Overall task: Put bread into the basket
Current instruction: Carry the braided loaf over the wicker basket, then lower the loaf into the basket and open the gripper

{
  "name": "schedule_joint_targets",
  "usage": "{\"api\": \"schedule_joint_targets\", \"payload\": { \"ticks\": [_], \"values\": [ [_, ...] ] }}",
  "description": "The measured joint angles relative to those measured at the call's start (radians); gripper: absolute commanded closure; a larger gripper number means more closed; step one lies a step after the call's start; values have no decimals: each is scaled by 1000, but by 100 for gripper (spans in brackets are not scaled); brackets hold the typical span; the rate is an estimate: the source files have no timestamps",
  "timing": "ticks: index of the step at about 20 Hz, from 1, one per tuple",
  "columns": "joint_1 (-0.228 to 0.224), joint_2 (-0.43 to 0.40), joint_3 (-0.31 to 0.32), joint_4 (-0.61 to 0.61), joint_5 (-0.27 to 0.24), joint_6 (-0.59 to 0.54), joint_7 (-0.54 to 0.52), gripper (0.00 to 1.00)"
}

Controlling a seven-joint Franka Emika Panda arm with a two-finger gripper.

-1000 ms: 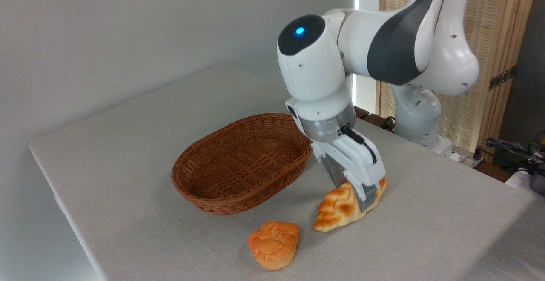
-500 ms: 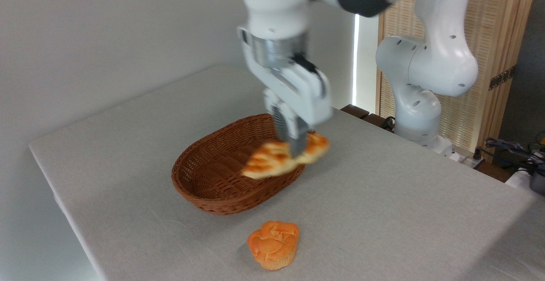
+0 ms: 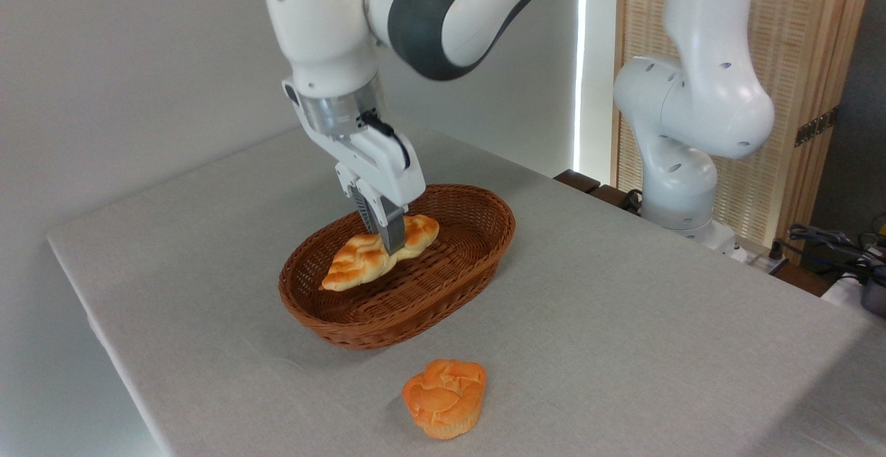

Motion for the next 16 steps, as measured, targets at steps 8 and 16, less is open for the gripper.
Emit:
{"api": "schedule_joint_targets", "payload": {
  "ticks": [8, 16],
  "values": [
    [-6, 20, -4, -20, 0, -2, 0, 0],
    [-6, 20, -4, -25, 0, -2, 0, 0]
  ]
}}
